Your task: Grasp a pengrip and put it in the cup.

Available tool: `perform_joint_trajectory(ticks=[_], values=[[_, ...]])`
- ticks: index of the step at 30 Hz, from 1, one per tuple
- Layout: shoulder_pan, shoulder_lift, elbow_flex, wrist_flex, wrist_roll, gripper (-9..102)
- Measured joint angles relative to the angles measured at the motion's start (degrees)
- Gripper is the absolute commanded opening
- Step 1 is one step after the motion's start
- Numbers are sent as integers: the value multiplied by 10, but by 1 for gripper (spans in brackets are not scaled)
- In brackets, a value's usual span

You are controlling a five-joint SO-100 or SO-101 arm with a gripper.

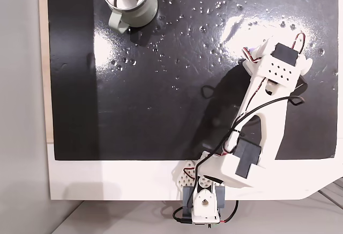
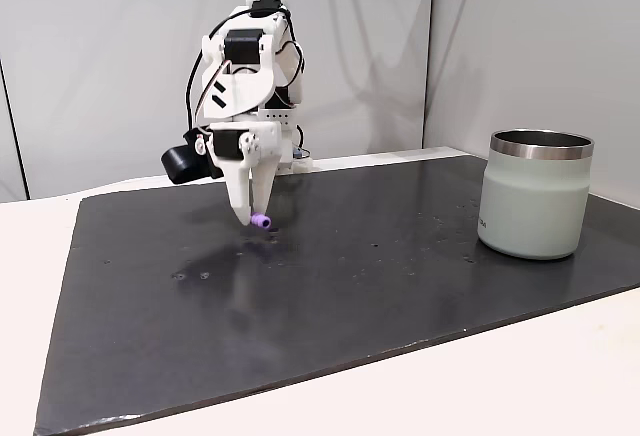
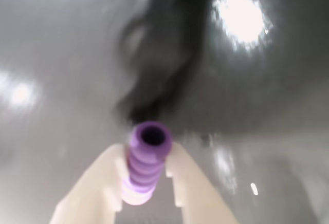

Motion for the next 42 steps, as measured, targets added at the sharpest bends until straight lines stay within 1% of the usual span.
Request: perform_joint_trajectory(ticks=[6,10,12,19,31,37,42], values=[[-41,112,-53,70,11,0],[-76,146,-126,120,11,0],[-95,148,-161,131,10,0],[-176,134,-242,121,-49,0],[-349,-56,-453,78,-171,0],[-388,-156,-567,54,-211,0],[-419,-215,-631,45,-228,0]])
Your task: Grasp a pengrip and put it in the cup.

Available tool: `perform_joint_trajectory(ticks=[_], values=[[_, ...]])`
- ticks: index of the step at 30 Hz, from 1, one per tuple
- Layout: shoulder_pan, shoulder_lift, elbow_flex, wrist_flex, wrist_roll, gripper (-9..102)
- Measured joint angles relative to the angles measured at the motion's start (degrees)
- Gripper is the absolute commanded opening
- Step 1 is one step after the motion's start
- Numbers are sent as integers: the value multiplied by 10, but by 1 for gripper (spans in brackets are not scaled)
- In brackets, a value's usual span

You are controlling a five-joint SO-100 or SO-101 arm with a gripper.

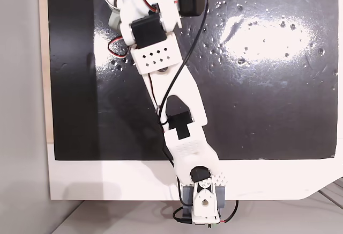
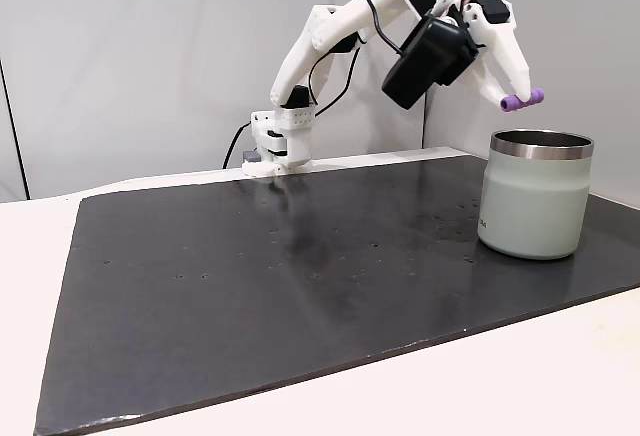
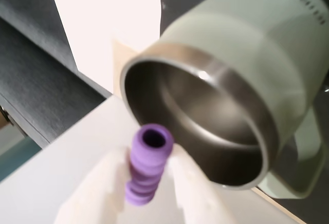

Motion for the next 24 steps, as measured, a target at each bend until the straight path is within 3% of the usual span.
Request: perform_joint_trajectory(ticks=[7,12,24], values=[[-20,-40,-38,-7,-3,0],[-21,-41,-39,-5,-4,18],[-15,-41,-39,6,12,18]])
